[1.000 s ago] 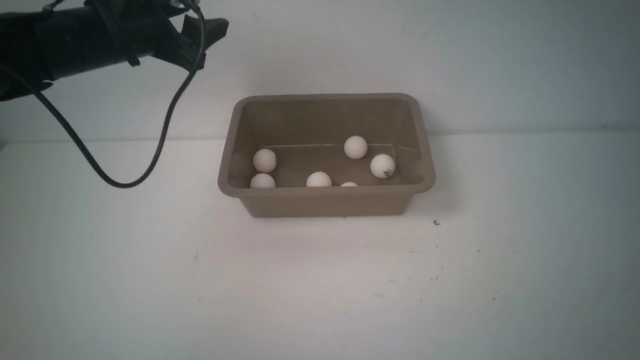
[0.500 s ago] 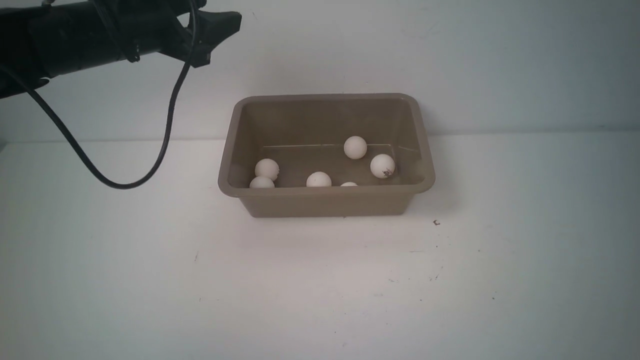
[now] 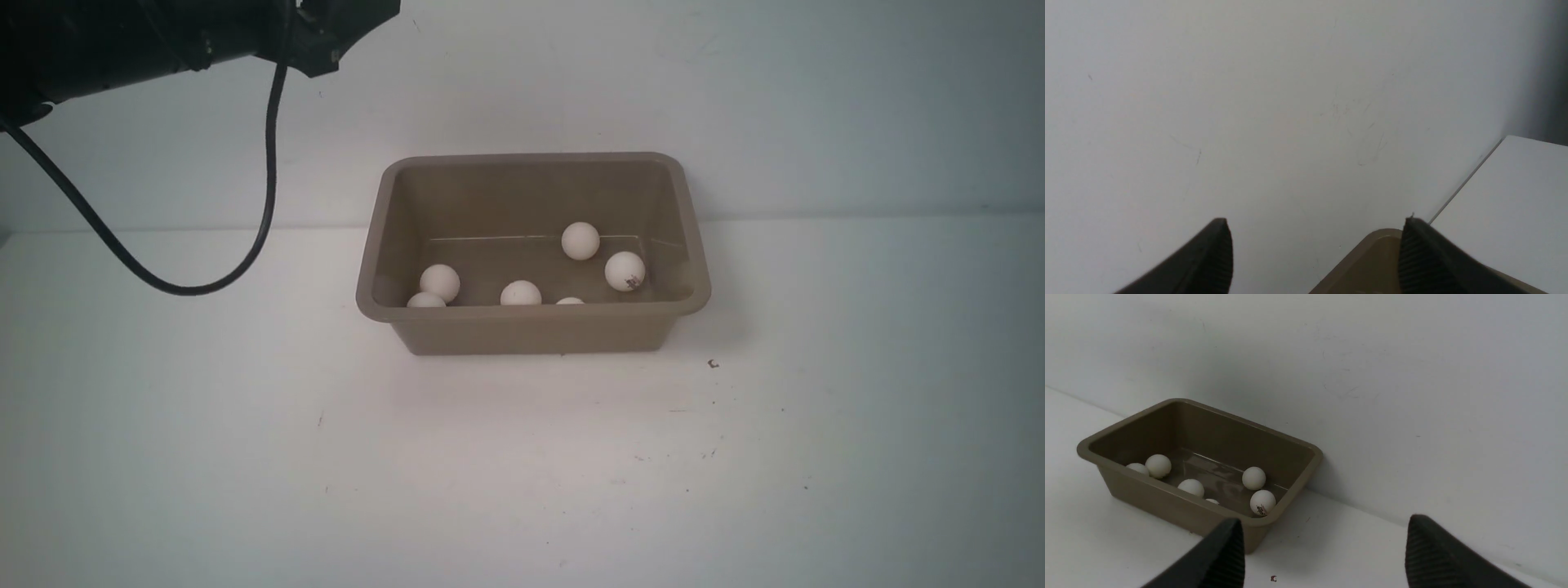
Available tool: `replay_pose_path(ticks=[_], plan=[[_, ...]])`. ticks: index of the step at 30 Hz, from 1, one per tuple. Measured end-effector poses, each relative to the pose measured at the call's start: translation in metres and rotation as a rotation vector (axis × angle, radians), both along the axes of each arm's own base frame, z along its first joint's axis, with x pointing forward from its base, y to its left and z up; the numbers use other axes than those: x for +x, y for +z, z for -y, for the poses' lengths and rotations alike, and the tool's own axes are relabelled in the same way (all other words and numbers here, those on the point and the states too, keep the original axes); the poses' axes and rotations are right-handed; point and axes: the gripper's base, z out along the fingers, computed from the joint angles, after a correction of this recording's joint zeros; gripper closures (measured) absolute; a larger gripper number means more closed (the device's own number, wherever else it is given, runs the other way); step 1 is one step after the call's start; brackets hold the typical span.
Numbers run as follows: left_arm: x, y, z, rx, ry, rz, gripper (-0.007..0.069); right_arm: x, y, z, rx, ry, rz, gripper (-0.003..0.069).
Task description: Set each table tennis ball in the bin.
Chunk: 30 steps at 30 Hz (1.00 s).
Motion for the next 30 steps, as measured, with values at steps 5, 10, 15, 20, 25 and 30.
replay_pose_path(ticks=[5,10,15,20,25,30], plan=[[-0.001,0.0,0.001,-0.011,-0.018,-0.005,0.0132,0.005,-0.033,0.0,-0.001,-0.012,-0.049,0.0177],[-0.003,0.001,0.003,-0.016,-0.041,-0.004,0.0132,0.007,-0.069,-0.001,-0.025,-0.012,-0.156,0.0177],[-0.003,0.001,0.003,-0.015,-0.043,-0.005,0.0132,0.005,-0.097,-0.001,-0.045,-0.007,-0.253,0.0177],[-0.004,0.001,0.005,-0.04,-0.064,-0.023,0.0132,0.0,-0.121,-0.001,-0.071,0.006,-0.362,0.0177],[-0.006,0.002,0.006,-0.058,-0.088,-0.037,0.0132,-0.002,-0.13,-0.001,-0.088,0.012,-0.403,0.0177],[-0.006,0.002,0.006,-0.063,-0.089,-0.041,0.0132,-0.004,-0.126,-0.001,-0.055,0.013,-0.37,0.0177]])
